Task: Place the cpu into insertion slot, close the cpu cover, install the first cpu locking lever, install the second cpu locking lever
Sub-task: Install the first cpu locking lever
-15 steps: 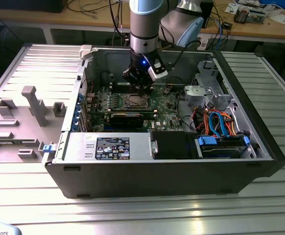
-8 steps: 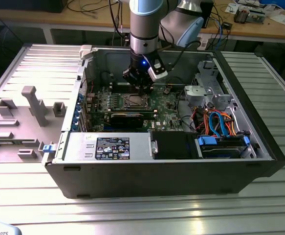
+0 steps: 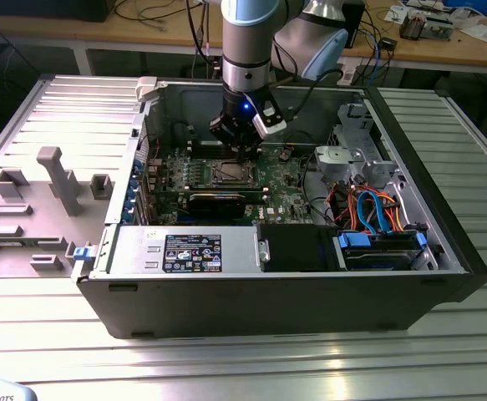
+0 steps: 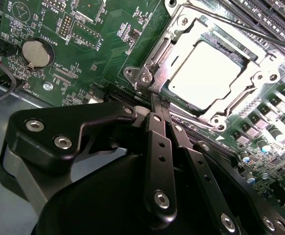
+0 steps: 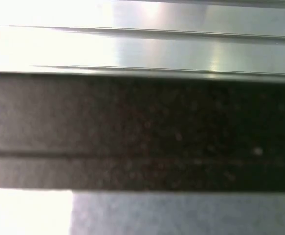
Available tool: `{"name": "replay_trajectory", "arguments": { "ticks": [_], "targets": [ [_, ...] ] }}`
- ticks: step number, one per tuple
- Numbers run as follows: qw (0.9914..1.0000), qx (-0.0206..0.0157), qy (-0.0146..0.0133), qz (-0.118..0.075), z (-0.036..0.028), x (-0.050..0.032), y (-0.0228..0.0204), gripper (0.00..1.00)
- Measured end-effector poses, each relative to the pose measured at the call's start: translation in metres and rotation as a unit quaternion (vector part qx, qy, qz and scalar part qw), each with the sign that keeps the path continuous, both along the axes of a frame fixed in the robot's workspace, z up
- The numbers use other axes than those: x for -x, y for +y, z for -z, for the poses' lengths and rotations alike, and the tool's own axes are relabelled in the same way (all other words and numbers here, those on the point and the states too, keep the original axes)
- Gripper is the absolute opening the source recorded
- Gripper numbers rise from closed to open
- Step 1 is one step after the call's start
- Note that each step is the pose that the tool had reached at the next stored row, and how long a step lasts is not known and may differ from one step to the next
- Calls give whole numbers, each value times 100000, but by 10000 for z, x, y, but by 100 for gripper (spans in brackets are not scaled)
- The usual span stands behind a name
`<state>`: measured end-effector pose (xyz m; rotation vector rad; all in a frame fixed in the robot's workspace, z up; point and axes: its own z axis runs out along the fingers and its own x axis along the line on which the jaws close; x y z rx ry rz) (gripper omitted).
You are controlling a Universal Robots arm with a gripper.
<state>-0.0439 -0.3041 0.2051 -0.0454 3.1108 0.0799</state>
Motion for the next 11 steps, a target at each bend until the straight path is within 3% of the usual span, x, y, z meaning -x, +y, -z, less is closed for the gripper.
{"name": "replay_trajectory", "arguments": {
  "ticks": [8, 11],
  "targets": [
    [99998, 554, 12, -2, 17, 0, 0, 11],
    [99998, 587, 7, -1, 14, -1, 0, 11]
  ]
}}
